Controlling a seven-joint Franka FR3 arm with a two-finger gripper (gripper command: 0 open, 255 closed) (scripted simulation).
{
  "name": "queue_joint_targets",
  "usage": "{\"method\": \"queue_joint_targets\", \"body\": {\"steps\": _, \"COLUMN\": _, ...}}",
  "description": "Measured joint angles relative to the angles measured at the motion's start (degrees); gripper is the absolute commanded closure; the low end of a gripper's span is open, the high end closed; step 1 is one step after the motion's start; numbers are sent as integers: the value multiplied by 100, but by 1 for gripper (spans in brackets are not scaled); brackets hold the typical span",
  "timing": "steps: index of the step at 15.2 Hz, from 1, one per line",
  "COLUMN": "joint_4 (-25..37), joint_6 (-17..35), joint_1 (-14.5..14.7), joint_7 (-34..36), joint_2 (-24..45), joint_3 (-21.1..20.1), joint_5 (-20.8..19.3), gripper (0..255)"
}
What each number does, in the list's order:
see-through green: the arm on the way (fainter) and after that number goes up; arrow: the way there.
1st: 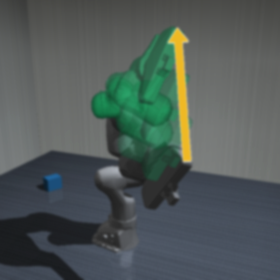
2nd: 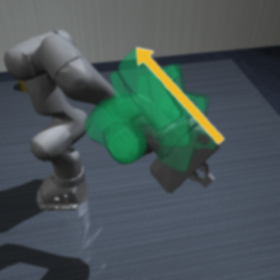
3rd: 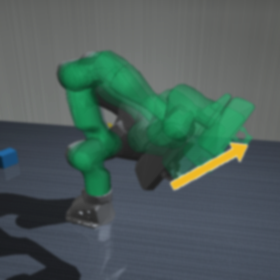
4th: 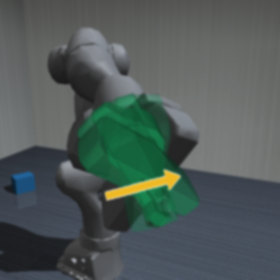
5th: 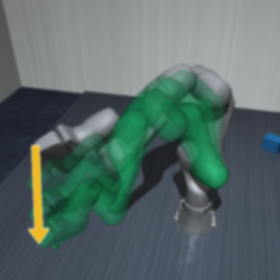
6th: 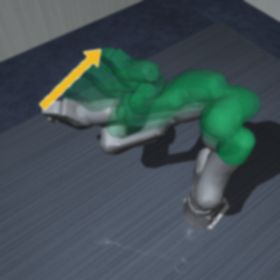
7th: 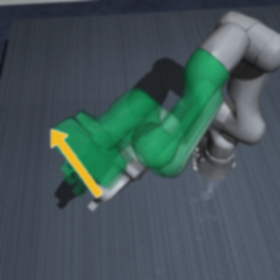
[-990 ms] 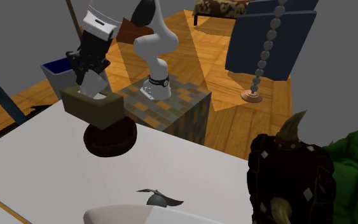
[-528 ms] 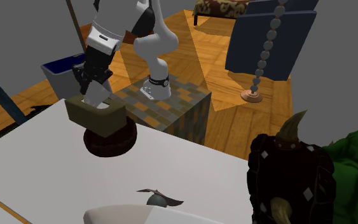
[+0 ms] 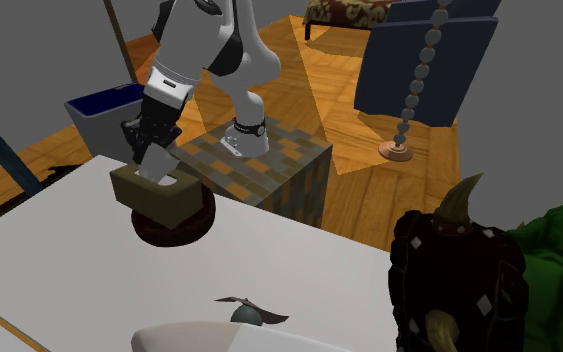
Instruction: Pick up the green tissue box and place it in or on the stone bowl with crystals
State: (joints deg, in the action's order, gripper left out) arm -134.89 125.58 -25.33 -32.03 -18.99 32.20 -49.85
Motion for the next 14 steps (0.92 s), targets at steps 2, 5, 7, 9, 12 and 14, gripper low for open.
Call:
{"method": "queue_joint_targets", "body": {"steps": 2, "joint_4": -14, "joint_6": 48, "joint_1": 0, "joint_7": 23, "joint_2": 35, "joint_3": 13, "joint_5": -9, "gripper": 255}}
{"method": "queue_joint_targets", "body": {"steps": 5, "joint_4": -22, "joint_6": 63, "joint_1": -1, "joint_7": 33, "joint_2": 43, "joint_3": 17, "joint_5": -15, "gripper": 255}}
{"method": "queue_joint_targets", "body": {"steps": 7, "joint_4": -23, "joint_6": 65, "joint_1": -1, "joint_7": 34, "joint_2": 44, "joint_3": 17, "joint_5": -15, "gripper": 0}}
{"method": "queue_joint_targets", "body": {"steps": 9, "joint_4": -23, "joint_6": 65, "joint_1": -1, "joint_7": 35, "joint_2": 44, "joint_3": 17, "joint_5": -16, "gripper": 0}}
{"method": "queue_joint_targets", "body": {"steps": 12, "joint_4": -23, "joint_6": 66, "joint_1": -1, "joint_7": 35, "joint_2": 44, "joint_3": 17, "joint_5": -16, "gripper": 0}}
{"method": "queue_joint_targets", "body": {"steps": 14, "joint_4": -16, "joint_6": -38, "joint_1": 13, "joint_7": 33, "joint_2": -34, "joint_3": -40, "joint_5": 3, "gripper": 0}}
